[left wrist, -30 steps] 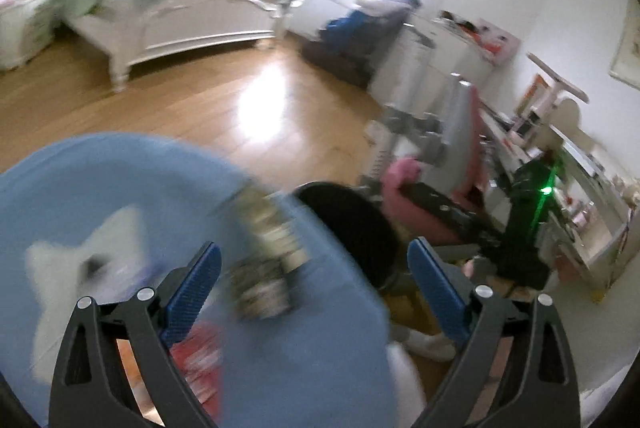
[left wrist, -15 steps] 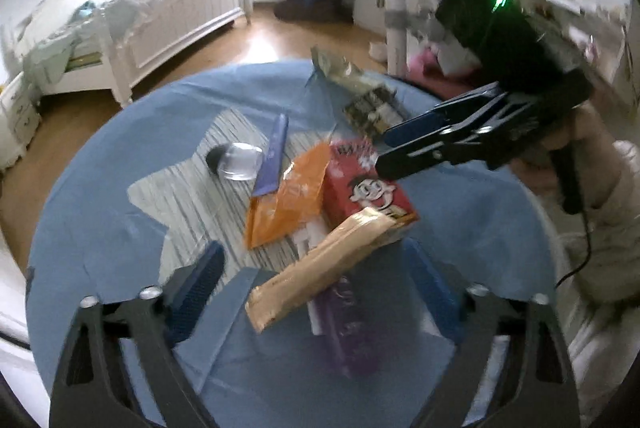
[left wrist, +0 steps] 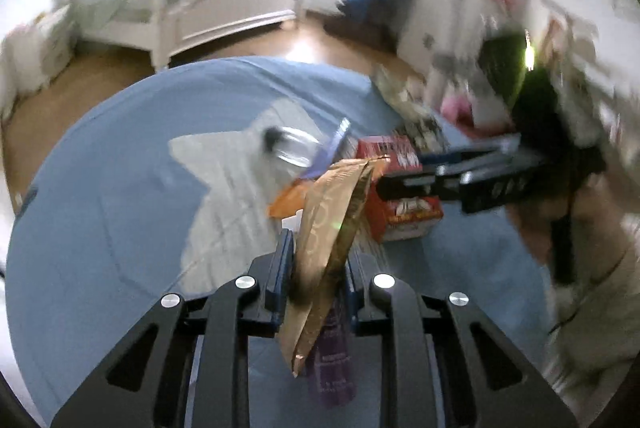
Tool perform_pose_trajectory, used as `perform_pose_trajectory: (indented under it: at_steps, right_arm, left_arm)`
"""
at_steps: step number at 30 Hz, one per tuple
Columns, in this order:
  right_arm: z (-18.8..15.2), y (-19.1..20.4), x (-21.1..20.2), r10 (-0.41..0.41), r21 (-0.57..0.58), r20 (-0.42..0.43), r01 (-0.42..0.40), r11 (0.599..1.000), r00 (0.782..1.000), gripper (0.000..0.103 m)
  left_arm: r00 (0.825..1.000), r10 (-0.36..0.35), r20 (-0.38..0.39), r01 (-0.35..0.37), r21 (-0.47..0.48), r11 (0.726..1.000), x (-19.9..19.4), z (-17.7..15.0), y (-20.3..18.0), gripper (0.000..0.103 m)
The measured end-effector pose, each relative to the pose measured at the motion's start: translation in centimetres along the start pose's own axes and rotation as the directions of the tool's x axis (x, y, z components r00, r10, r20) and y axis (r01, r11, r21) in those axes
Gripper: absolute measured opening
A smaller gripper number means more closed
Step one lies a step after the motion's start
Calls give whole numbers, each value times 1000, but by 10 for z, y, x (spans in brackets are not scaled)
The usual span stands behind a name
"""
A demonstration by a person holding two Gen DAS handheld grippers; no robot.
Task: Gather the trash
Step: 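Grasp the gold wrapper with the left tool while the right grasps the red milk box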
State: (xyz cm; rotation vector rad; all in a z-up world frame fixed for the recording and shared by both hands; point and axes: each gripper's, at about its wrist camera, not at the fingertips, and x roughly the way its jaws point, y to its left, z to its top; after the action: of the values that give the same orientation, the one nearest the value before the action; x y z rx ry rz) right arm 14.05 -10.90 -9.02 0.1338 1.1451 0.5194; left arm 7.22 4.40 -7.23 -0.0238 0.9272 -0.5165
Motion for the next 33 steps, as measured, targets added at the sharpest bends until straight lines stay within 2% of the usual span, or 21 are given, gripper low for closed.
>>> perform_pose_trajectory:
  at_steps: [4, 7, 8, 9, 10, 12, 13, 15, 16, 19, 23, 24, 26, 27, 28, 30, 33]
  right_arm:
    - [-5, 11, 6, -25, -66, -2, 25, 998, 1000, 78]
    - [-10, 22, 9, -23, -117, 0, 23, 993, 1000, 77]
    - [-12, 23, 8, -32, -127, 13, 33, 991, 999, 71]
    - [-13, 22, 8, -27, -132, 6, 27, 991, 1000, 53]
    - [-15, 19, 8, -26, -132, 6, 27, 991, 1000, 44]
    - [-19, 10, 0, 6, -116, 32, -2, 993, 999, 37]
    - [-20, 2, -6, 49, -89, 41, -45, 995, 998, 35]
    - [-25, -11, -20, 102, -57, 75, -98, 994, 992, 34]
    - [-26, -15, -24, 103, -53, 82, -99, 994, 991, 34]
    - [-34, -25, -34, 91, -44, 100, -87, 995, 991, 34]
    - [-49, -30, -35, 53, -40, 101, -49, 998, 993, 34]
    - [-52, -31, -35, 32, -50, 99, -28, 998, 995, 34]
    - [-58, -29, -31, -2, -83, 78, 9, 997, 997, 34]
    - [-61, -28, -29, -19, -94, 71, 25, 995, 997, 34]
    - [-63, -27, -27, -35, -103, 68, 42, 994, 997, 35]
    - [-62, -27, -23, -38, -102, 55, 43, 994, 998, 40]
    - [-56, -30, -20, -19, -77, 61, 24, 997, 998, 51]
  left_arm:
    - [999, 31, 36, -28, -78, 997, -15, -1, 11, 23]
    - [999, -11, 45, 16, -128, 992, -15, 1, 14, 23]
    - [999, -21, 47, 28, -143, 989, -14, 3, 14, 23]
    - [998, -31, 49, 38, -156, 987, -13, 5, 15, 23]
    - [998, -44, 53, 52, -170, 984, -16, 6, 14, 23]
    - [996, -58, 64, 68, -179, 981, -19, 8, 10, 23]
    - [995, -65, 72, 77, -176, 981, -22, 9, 8, 23]
    - [994, -79, 77, 90, -162, 983, -22, 13, 3, 23]
    - [994, -79, 75, 90, -161, 983, -19, 15, 1, 23]
    - [995, -81, 59, 90, -166, 982, -13, 18, 2, 23]
    - [1000, -28, 6, 28, -170, 985, -2, 13, 6, 25]
    - [1000, -28, -3, 27, -175, 984, -2, 12, 7, 27]
    - [1000, -12, -26, 7, -178, 984, 0, 11, 10, 54]
    - [1000, 16, -23, -20, -174, 985, -1, 9, 9, 79]
    - [999, 38, -2, -38, -168, 985, -3, 7, 10, 83]
    - [1000, 9, -2, -10, -167, 986, -2, 5, 12, 83]
    - [999, 39, -16, -41, -170, 985, 5, 3, 17, 82]
